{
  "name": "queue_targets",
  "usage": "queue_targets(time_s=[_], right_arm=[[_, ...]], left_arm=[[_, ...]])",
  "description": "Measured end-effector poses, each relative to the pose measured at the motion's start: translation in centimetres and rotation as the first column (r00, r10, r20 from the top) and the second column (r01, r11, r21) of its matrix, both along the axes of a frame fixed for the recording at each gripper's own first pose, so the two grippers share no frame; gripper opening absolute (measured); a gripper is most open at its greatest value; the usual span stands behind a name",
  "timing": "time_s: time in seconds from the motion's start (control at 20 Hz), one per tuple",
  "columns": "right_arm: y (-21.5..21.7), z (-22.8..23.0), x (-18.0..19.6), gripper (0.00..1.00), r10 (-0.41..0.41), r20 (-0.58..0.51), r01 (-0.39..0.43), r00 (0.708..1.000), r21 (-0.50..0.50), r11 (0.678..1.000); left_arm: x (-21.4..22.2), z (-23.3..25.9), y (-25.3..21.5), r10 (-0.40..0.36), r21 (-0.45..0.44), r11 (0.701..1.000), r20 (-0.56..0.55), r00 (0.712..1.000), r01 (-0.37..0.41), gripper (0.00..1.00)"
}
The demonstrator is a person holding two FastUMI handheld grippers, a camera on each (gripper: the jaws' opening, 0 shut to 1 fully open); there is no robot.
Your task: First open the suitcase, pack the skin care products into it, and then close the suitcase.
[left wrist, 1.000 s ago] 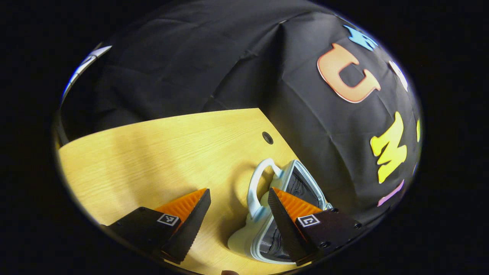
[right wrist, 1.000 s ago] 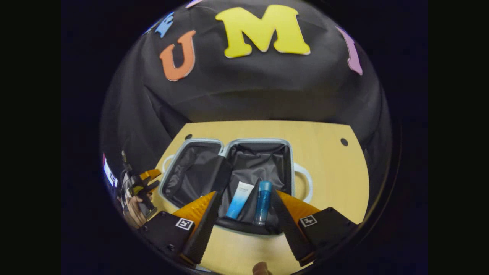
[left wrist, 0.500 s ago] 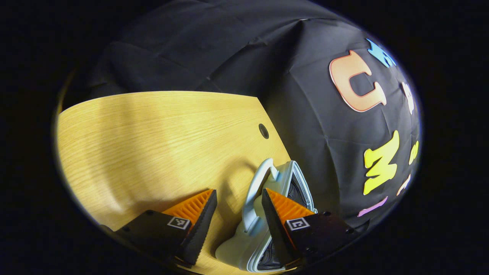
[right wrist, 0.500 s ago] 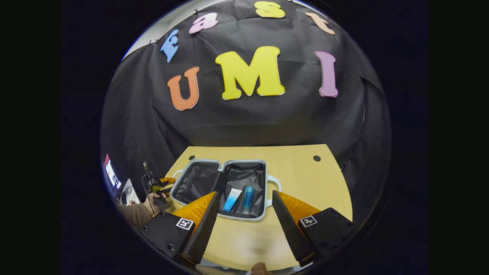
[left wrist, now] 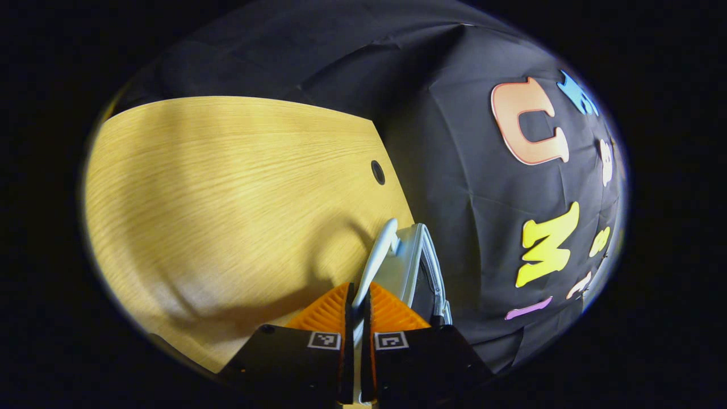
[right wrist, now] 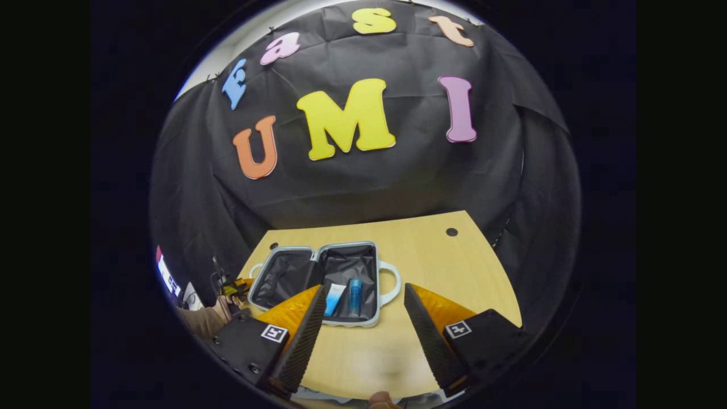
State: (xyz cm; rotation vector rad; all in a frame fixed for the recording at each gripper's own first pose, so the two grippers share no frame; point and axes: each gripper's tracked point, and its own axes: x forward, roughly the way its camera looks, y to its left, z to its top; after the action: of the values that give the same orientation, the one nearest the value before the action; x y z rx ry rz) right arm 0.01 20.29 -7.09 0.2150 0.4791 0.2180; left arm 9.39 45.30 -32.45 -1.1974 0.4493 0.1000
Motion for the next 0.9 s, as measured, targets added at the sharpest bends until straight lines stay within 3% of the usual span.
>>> queue_targets(time_s=[0.3, 0.35, 0.45, 0.7, 0.9], right_arm=[[-3.5, 1.3, -0.2, 0.82, -0.041, 0.042, 0.039, 0.998, 0.054, 0.998], [-4.1, 1.5, -0.1, 0.78, -0.045, 0.05, 0.041, 0.998, 0.061, 0.997], [-5.2, 2.0, 0.1, 0.82, -0.052, 0.065, 0.047, 0.997, 0.076, 0.996], [-7.2, 3.0, 0.8, 0.78, -0.038, 0.099, 0.029, 0.994, 0.084, 0.996], [-8.7, 3.7, 0.8, 0.81, -0.013, 0.133, 0.004, 0.991, 0.07, 0.998]], left_arm=[[0.3, 3.9, 0.5, 0.015, 0.149, 0.989, 0.015, 1.0, -0.017, 0.03], [0.3, 4.9, 0.5, 0.017, 0.188, 0.982, 0.012, 1.0, -0.019, 0.03], [0.3, 7.2, -0.1, 0.0, 0.279, 0.96, 0.026, 1.0, -0.007, 0.03], [0.1, 12.6, -2.4, -0.041, 0.536, 0.844, 0.07, 0.997, -0.003, 0.03], [-0.5, 15.1, -4.3, -0.04, 0.654, 0.756, 0.06, 0.997, -0.01, 0.02]])
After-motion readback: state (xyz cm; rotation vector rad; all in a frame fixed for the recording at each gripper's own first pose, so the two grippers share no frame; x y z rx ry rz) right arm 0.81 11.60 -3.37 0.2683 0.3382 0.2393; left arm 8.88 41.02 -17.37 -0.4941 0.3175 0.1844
